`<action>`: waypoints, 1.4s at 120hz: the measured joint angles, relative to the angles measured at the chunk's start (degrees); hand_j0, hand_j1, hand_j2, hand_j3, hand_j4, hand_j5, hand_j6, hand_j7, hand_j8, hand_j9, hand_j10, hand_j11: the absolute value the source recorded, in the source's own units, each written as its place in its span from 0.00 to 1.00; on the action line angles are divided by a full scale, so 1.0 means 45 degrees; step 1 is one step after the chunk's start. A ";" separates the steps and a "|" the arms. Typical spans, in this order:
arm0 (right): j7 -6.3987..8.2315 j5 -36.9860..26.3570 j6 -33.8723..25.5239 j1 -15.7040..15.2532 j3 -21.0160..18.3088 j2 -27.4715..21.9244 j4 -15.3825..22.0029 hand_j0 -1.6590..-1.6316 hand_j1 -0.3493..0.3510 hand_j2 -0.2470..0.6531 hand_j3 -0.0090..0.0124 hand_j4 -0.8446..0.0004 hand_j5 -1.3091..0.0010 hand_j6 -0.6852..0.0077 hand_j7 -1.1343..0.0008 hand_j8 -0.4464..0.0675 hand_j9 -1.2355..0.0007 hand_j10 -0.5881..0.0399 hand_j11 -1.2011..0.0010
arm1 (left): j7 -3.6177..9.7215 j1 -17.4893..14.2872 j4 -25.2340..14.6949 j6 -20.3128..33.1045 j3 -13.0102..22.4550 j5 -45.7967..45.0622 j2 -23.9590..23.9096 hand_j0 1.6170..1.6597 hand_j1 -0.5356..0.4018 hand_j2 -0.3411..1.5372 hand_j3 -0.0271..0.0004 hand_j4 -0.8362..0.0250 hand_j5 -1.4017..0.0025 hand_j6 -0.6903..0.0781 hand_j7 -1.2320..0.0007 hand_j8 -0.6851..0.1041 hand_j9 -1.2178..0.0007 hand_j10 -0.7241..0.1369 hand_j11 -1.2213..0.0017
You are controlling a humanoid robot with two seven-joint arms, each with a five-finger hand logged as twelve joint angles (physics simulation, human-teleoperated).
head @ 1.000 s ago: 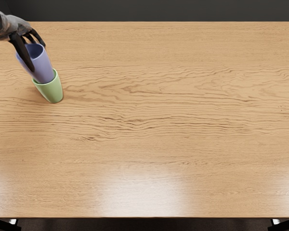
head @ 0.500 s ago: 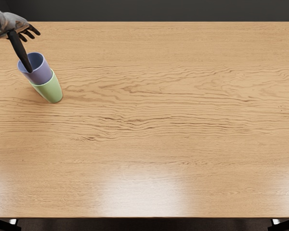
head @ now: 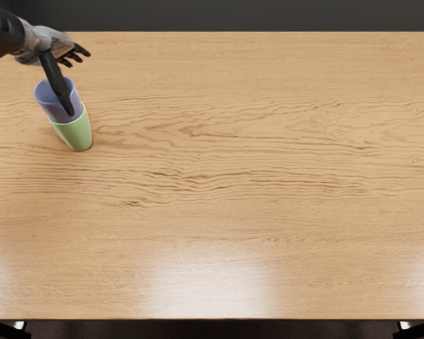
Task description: Pick up cup and place in cup with left hand
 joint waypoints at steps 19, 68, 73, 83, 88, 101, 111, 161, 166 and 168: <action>-0.0009 0.0000 0.0000 0.0000 0.0000 0.0000 0.0000 0.04 0.04 0.27 0.42 0.97 0.98 0.95 0.97 0.82 0.97 0.90 0.97 | 0.0000 -0.0186 -0.0977 -0.0022 -0.0015 -0.0980 0.0485 0.96 0.94 0.18 0.99 0.96 0.99 0.89 0.99 0.86 0.99 0.83 0.99; -0.0011 0.0000 0.0000 0.0000 0.0000 0.0000 0.0000 0.04 0.04 0.27 0.42 0.97 0.98 0.95 0.97 0.82 0.97 0.90 0.97 | 0.0000 -0.0823 -0.2756 0.0006 -0.0019 -0.3088 0.0577 0.96 0.94 0.18 0.99 0.97 1.00 0.89 1.00 0.86 1.00 0.84 1.00; -0.0011 0.0000 0.0000 0.0000 0.0000 0.0000 0.0000 0.04 0.04 0.27 0.42 0.97 0.98 0.95 0.97 0.82 0.97 0.90 0.97 | 0.0000 -0.0832 -0.3030 -0.0001 -0.0022 -0.3497 0.0532 0.96 0.94 0.18 0.99 0.97 1.00 0.89 1.00 0.86 1.00 0.84 1.00; -0.0011 0.0000 0.0000 0.0000 0.0000 0.0000 0.0000 0.04 0.04 0.27 0.42 0.97 0.98 0.95 0.97 0.82 0.97 0.90 0.97 | 0.0000 -0.0905 -0.3686 -0.0023 -0.0034 -0.4418 0.0610 0.96 0.94 0.18 0.99 0.97 1.00 0.89 1.00 0.86 1.00 0.84 1.00; -0.0011 0.0000 0.0000 0.0000 0.0000 0.0000 0.0003 0.04 0.04 0.27 0.42 0.97 0.98 0.95 0.97 0.82 0.97 0.90 0.97 | 0.0000 -0.0933 -0.4074 -0.0032 -0.0040 -0.4932 0.0868 0.96 0.94 0.18 0.99 0.97 1.00 0.89 1.00 0.86 1.00 0.84 1.00; -0.0011 0.0000 0.0000 0.0000 0.0000 0.0000 0.0012 0.04 0.04 0.27 0.42 0.97 0.98 0.95 0.97 0.82 0.97 0.90 0.97 | 0.0000 -0.0639 -0.5211 -0.0046 -0.0015 -0.6500 0.1848 0.96 0.94 0.18 0.99 0.97 1.00 0.89 1.00 0.86 1.00 0.84 1.00; -0.0010 0.0003 0.0000 0.0000 0.0000 0.0000 0.0016 0.04 0.04 0.27 0.42 0.97 0.98 0.95 0.97 0.82 0.97 0.90 0.97 | 0.0000 -0.0175 -0.6227 -0.0050 0.0019 -0.7631 0.2746 0.96 0.94 0.18 0.99 0.97 1.00 0.89 1.00 0.86 1.00 0.84 1.00; 0.0006 0.0009 0.0000 0.0000 0.0000 0.0000 0.0015 0.04 0.04 0.27 0.42 0.97 0.98 0.95 0.97 0.82 0.97 0.90 0.97 | 0.0000 0.2330 -0.9063 -0.1603 0.0034 -1.0428 0.6242 0.96 0.90 0.18 0.99 0.94 0.97 0.86 0.97 0.83 0.97 0.81 0.97; 0.0005 0.0013 0.0000 0.0000 0.0003 0.0000 0.0016 0.04 0.04 0.27 0.42 0.97 0.98 0.95 0.97 0.82 0.97 0.90 0.97 | 0.0000 0.2342 -0.9112 -0.1831 0.0012 -1.0449 0.6427 0.96 0.91 0.18 0.99 0.94 0.97 0.86 0.97 0.83 0.97 0.81 0.97; 0.0006 0.0012 0.0000 0.0000 0.0002 0.0000 0.0017 0.04 0.04 0.27 0.42 0.97 0.98 0.95 0.97 0.82 0.97 0.90 0.97 | 0.0000 0.2356 -0.9126 -0.1898 0.0006 -1.0462 0.6531 0.96 0.91 0.18 0.99 0.94 0.98 0.87 0.97 0.84 0.97 0.81 0.97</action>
